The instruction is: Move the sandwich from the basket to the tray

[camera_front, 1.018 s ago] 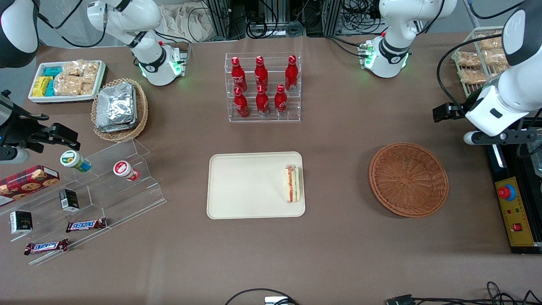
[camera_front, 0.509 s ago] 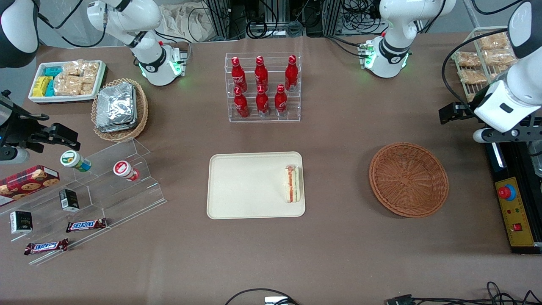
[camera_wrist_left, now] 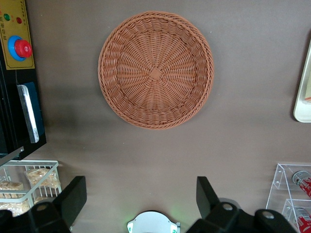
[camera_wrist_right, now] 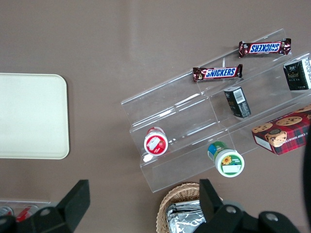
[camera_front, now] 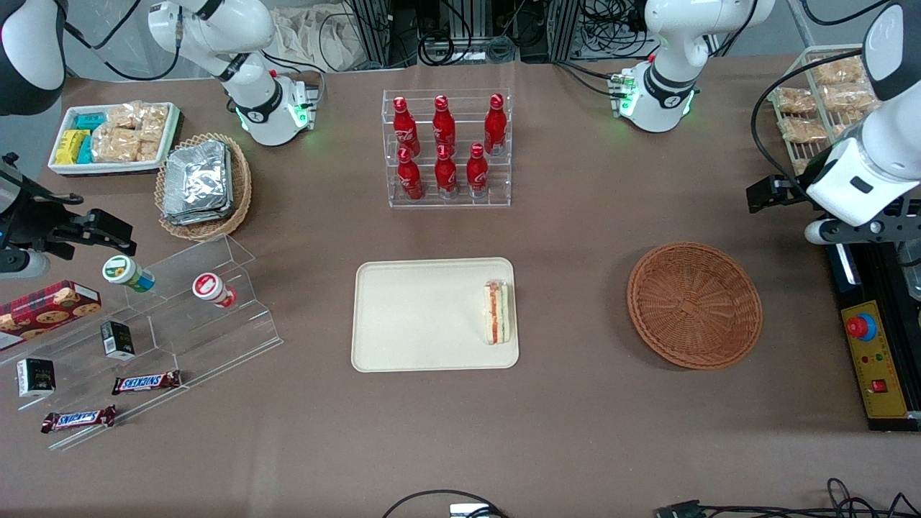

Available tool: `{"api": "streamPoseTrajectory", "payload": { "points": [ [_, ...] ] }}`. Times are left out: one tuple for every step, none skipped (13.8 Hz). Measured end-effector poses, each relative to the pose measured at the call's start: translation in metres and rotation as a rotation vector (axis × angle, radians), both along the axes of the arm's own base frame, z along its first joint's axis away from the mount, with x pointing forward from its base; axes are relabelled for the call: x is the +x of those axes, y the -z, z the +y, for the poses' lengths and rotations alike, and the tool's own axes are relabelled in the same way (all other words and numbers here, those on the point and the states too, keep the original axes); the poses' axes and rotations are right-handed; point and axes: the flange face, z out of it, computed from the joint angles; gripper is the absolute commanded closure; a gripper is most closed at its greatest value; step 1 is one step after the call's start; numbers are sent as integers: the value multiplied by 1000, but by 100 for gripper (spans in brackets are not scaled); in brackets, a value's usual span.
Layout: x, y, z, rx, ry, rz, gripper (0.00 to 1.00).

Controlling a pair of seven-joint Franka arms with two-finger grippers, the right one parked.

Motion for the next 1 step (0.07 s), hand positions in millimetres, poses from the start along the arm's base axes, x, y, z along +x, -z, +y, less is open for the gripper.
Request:
{"api": "streamPoseTrajectory", "payload": {
  "points": [
    [0,0,0,0,0,0,0]
  ]
}}
